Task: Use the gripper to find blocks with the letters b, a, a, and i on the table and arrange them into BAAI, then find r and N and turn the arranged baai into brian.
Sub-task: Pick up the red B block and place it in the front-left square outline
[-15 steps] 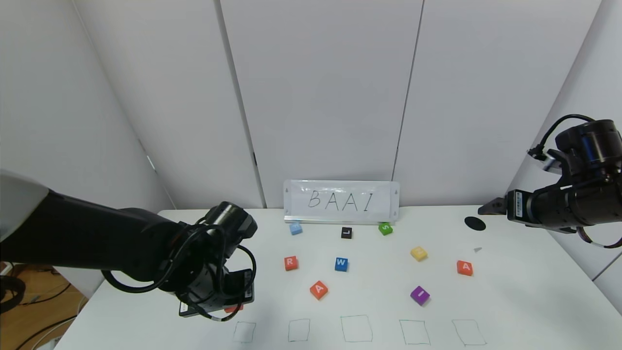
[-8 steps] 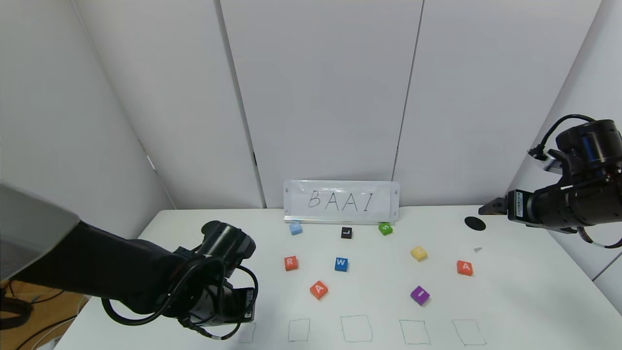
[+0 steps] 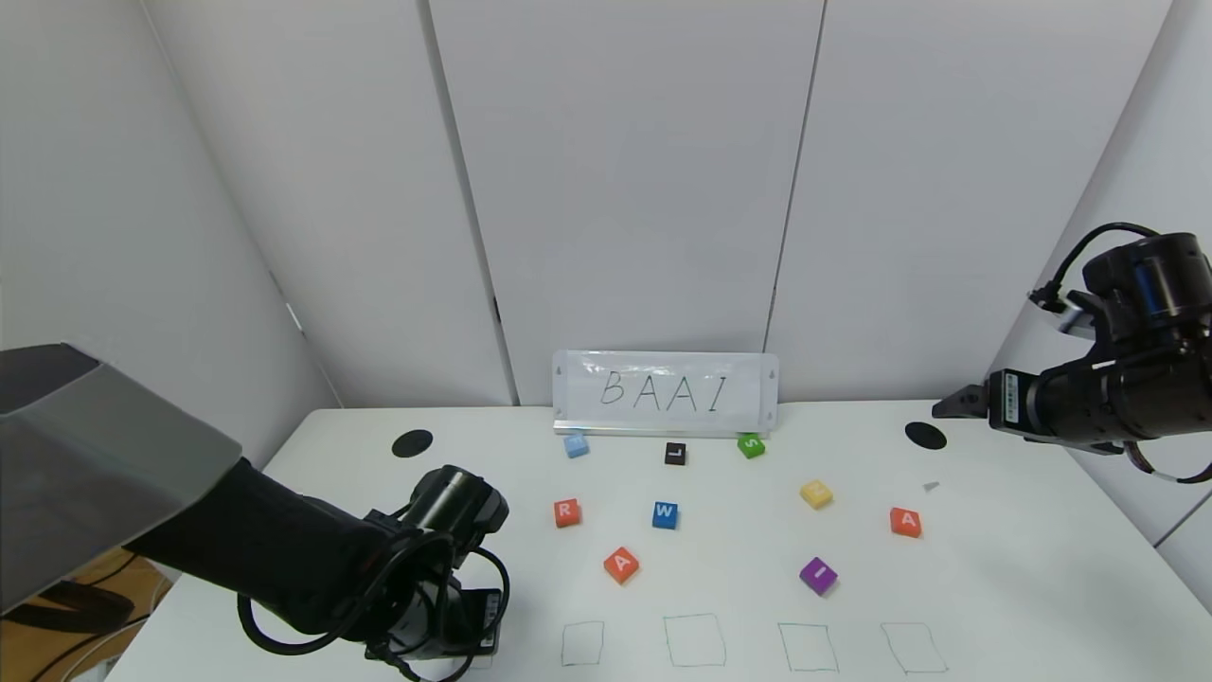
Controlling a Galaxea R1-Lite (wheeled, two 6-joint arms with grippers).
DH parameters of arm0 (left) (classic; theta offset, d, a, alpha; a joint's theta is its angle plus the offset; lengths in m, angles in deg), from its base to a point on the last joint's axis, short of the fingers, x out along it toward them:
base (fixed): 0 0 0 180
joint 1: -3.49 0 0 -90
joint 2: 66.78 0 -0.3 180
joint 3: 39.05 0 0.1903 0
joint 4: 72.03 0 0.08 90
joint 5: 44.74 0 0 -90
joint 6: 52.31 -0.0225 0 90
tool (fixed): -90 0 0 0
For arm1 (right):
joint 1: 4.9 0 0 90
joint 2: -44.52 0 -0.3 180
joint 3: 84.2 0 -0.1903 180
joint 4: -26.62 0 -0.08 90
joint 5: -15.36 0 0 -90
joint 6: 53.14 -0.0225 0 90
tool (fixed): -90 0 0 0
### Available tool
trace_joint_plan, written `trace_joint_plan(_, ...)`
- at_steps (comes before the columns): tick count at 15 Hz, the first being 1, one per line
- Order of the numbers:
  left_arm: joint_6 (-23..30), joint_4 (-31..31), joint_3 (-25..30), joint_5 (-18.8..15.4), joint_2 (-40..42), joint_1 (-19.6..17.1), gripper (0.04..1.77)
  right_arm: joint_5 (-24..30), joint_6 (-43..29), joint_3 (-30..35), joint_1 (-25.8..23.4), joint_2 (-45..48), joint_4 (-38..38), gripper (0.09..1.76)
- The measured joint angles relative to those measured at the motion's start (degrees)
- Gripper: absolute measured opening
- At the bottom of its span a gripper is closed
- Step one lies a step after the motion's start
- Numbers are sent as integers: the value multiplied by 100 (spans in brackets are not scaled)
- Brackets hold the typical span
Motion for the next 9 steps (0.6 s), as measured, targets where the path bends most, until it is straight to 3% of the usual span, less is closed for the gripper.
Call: trace_joint_plan(9,-79,-57,44,-13,-149,6,52,1,0,0,-9,-17,7,171)
